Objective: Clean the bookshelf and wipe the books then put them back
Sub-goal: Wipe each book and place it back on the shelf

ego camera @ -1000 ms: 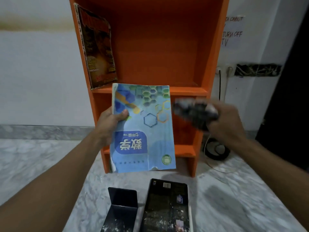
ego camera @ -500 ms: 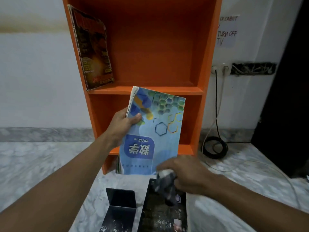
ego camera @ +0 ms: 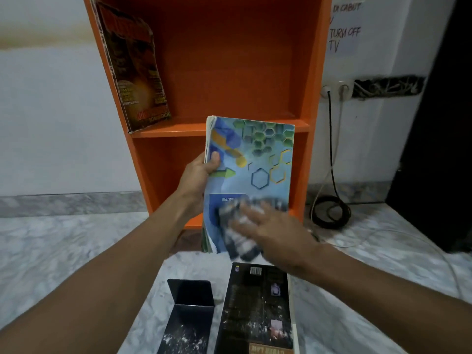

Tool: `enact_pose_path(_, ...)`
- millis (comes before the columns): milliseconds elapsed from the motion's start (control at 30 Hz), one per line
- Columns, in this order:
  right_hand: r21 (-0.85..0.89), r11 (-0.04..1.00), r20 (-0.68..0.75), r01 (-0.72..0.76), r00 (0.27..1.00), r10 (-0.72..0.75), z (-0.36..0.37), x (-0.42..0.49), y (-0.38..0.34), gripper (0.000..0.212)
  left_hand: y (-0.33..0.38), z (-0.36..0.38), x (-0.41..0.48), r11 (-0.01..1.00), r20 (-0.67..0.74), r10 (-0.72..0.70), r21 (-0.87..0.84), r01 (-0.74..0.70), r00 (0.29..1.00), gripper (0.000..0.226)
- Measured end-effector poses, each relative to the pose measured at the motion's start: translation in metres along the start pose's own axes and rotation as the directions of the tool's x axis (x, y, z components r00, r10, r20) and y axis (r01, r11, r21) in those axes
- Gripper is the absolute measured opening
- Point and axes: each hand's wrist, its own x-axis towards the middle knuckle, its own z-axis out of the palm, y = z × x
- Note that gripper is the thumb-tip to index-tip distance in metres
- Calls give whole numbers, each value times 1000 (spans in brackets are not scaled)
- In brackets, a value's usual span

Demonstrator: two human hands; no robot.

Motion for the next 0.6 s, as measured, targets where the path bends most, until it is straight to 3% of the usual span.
enact_pose_path(67, 144, 990, 216, 1, 976, -32, 4, -10, -1, 53, -3, -10, 1, 1000, -23, -8, -18, 8, 1000, 23)
enact_pose_path(133, 296, 938, 208, -182, 970, 122, -15, -4, 7, 34, -3, -10, 1, 997, -10, -16, -73, 16, 1000, 26)
enact_pose_path(200, 461, 851, -47, -250, 951, 305, -48, 13, 20, 20, -2, -7, 0, 989, 30, -44, -139, 48, 999, 33)
enact_pose_path(267, 577, 800, -370, -163, 822, 434, -84, 33, 33, 33, -1, -1, 1, 979, 107, -72, -183, 91, 992, 46)
enact_pose_path(333, 447, 890, -653, -86, 649, 391, -107, 52, 40, 39, -2, 7, 3, 973, 173, -99, -187, 131, 980, 56)
enact_pose_path(367, 352, 931, -704, -96, 629, 331, -107, 61, 43, 43, -2, 13, 3, 972, 190, -104, -188, 140, 976, 57)
enact_pose_path(467, 95, 972, -611, -213, 758, 226, -65, 61, 32, 49, 5, 25, 0, 962, 207, -141, -201, 183, 968, 48)
enact_pose_path(533, -94, 986, -503, -134, 861, 69, -24, 40, 15, 50, 8, 19, -1, 950, 217, -160, -231, 210, 963, 52)
enact_pose_path(600, -62, 997, -163, 50, 985, -60, -2, 17, -4, 50, 9, 4, -1, 948, 187, -135, -263, 182, 973, 53)
